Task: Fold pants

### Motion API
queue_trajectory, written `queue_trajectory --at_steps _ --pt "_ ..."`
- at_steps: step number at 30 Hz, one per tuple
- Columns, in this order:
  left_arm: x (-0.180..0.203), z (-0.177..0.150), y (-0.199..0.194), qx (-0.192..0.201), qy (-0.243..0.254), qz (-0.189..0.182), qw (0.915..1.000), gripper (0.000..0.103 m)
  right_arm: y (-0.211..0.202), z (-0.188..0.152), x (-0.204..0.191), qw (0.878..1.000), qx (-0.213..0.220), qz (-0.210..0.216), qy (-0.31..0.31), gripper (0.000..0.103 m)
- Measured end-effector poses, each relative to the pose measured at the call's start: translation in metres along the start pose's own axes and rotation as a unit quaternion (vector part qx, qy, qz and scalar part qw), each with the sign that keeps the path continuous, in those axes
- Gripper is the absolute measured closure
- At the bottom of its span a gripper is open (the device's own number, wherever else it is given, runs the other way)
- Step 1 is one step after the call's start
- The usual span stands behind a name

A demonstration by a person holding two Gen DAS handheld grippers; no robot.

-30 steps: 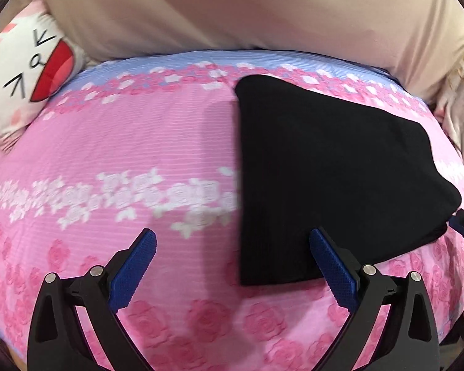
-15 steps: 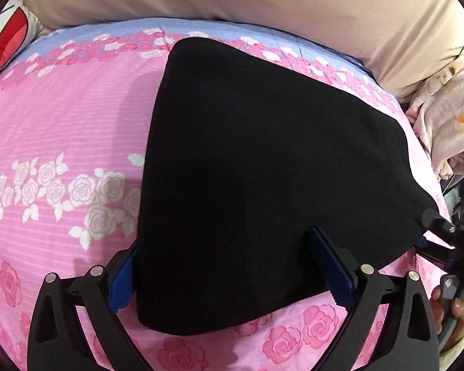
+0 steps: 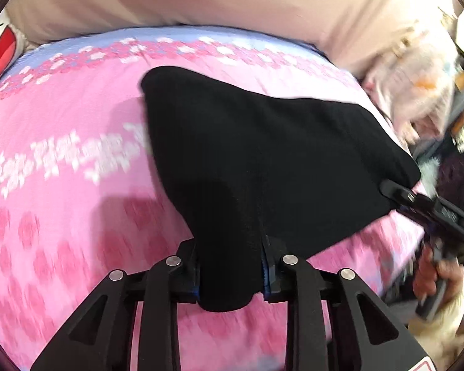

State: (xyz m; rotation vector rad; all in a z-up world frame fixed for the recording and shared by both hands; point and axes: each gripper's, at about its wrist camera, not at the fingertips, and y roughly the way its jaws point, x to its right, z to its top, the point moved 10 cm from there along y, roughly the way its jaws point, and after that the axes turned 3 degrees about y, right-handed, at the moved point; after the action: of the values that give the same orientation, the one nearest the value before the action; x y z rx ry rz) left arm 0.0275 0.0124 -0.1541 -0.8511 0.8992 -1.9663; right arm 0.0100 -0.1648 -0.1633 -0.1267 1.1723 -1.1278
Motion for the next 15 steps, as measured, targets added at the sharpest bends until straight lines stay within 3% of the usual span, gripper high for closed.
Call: queue_trajectory --at_steps 2,3,5,7,9,10,13,15 --pt "-0.001 -0.021 0.008 -0.013 0.019 0.045 0.9987 0.050 0.007 -0.012 0.016 1.000 -0.013 -0.021 0.004 0.054" --pt "-0.005 -0.026 0.011 -0.011 0.020 0.061 0.9979 0.048 0.006 -0.014 0.024 1.000 -0.010 -0.022 0.014 0.043" --pt "-0.009 -0.028 0.002 -0.008 0.010 0.062 0.9980 0.048 -0.009 -0.007 0.028 0.999 0.008 -0.022 0.025 0.043" --pt "-0.011 -0.018 -0.023 0.015 0.002 0.064 0.9978 0.048 -0.043 0.018 0.021 0.995 0.073 -0.064 -0.017 0.042" --pt "-0.019 0.007 -0.063 0.077 0.012 0.105 0.9914 0.043 -0.075 0.045 -0.002 0.982 0.132 -0.103 -0.083 0.046" --pt "-0.019 0.015 -0.074 0.097 0.013 0.115 0.9885 0.034 -0.082 0.056 -0.020 0.978 0.146 -0.097 -0.111 0.053" --pt "-0.015 0.045 -0.082 0.137 0.024 0.134 0.9812 0.030 -0.063 0.077 -0.064 0.972 0.136 -0.071 -0.176 0.072" --pt "-0.011 0.056 -0.056 0.123 0.035 0.139 0.9819 0.030 -0.028 0.081 -0.079 0.966 0.109 -0.080 -0.218 0.072"
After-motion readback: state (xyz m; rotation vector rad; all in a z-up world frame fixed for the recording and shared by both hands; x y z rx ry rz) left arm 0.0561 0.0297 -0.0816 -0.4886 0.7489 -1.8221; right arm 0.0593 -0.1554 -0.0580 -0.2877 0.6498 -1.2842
